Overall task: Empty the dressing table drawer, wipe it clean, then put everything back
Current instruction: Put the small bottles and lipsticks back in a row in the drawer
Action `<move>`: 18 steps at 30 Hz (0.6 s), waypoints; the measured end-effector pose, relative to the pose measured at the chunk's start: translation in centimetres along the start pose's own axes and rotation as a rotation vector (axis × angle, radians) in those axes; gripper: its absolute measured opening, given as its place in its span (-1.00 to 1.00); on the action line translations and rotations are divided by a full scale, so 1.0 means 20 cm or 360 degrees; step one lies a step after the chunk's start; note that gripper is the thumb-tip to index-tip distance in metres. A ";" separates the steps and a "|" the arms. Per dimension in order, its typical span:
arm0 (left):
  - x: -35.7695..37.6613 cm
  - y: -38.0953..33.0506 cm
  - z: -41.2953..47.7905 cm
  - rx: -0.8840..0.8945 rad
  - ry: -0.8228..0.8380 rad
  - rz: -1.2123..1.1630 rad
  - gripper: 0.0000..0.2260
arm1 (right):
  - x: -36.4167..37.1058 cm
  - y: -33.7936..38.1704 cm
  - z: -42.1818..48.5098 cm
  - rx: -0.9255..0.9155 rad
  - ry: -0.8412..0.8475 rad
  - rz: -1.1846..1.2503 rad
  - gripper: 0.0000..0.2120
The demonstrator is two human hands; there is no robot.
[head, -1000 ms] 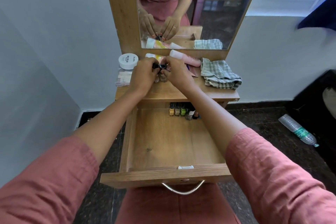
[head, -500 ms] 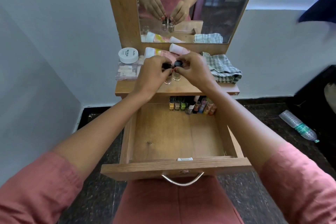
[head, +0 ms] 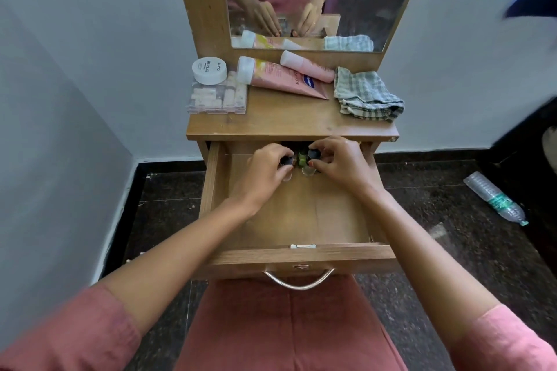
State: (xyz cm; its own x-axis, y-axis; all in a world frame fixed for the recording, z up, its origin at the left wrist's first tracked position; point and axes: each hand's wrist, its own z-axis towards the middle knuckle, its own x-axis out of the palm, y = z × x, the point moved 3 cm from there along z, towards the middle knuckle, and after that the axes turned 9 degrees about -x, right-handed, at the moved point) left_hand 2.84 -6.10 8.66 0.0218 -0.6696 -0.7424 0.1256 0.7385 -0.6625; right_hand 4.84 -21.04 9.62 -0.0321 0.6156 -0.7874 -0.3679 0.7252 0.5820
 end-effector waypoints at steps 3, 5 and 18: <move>0.08 0.04 0.03 -0.0049 0.0041 0.0046 -0.74 | 0.09 -0.06 0.00 0.0037 0.0063 -0.0015 -0.69; 0.12 0.06 0.05 -0.0090 0.0073 0.0059 -0.72 | 0.13 -0.09 0.01 0.0042 0.0104 -0.0058 -0.69; 0.22 0.09 0.15 -0.0193 -0.0005 -0.0015 -0.76 | 0.20 -0.15 0.04 -0.0061 0.0024 -0.0419 -0.68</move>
State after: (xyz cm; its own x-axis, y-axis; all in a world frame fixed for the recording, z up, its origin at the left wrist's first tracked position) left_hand 6.07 -7.98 4.45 0.0242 -0.6766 -0.7359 0.0047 0.7362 -0.6767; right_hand 6.52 -20.54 4.92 0.0559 0.4023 -0.9138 -0.4002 0.8475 0.3486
